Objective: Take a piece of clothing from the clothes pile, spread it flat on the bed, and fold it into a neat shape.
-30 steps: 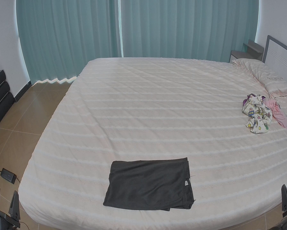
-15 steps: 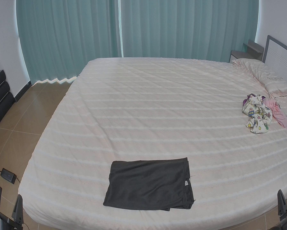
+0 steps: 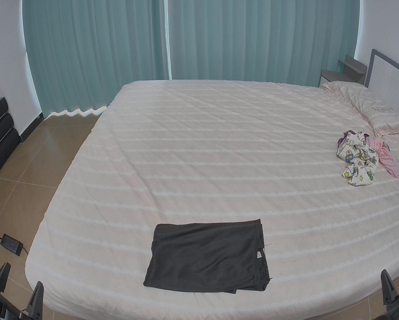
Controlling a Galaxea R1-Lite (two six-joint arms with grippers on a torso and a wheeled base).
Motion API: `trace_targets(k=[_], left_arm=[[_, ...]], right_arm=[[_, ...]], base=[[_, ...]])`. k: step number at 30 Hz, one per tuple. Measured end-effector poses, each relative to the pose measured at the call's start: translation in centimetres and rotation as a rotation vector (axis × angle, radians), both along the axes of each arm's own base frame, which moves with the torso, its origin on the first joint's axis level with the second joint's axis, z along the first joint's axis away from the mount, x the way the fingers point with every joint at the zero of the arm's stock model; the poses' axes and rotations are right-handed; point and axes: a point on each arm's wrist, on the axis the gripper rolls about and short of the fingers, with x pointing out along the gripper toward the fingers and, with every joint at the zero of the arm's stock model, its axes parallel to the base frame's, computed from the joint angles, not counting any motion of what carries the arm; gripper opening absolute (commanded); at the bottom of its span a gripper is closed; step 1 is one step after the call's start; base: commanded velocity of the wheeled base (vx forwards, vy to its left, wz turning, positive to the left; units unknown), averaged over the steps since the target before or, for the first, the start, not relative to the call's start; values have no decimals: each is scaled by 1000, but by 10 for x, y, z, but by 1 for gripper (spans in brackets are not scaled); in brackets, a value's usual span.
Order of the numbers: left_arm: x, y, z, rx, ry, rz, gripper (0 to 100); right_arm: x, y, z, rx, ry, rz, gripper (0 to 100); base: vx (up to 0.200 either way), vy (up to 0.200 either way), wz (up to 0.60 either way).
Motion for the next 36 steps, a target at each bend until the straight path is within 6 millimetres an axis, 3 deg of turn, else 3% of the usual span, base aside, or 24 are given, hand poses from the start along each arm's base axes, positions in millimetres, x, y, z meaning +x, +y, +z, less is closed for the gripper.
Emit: trace_targets(k=[5, 17, 29, 36], left_arm=[[0, 0, 0, 5, 1, -13, 100], [0, 0, 0, -2, 2, -10, 100], [0, 0, 0, -18, 2, -8, 100], [0, 0, 0, -25, 4, -6, 100]], right_arm=[[2, -3, 0, 8, 31, -129, 100], [0, -6, 0, -2, 8, -258, 100], [0, 2, 3, -68, -39, 56, 100], [0, 1, 4, -142, -51, 23, 100]], base=[[0, 0, 0], [0, 0, 0], [0, 0, 0], [0, 0, 0]])
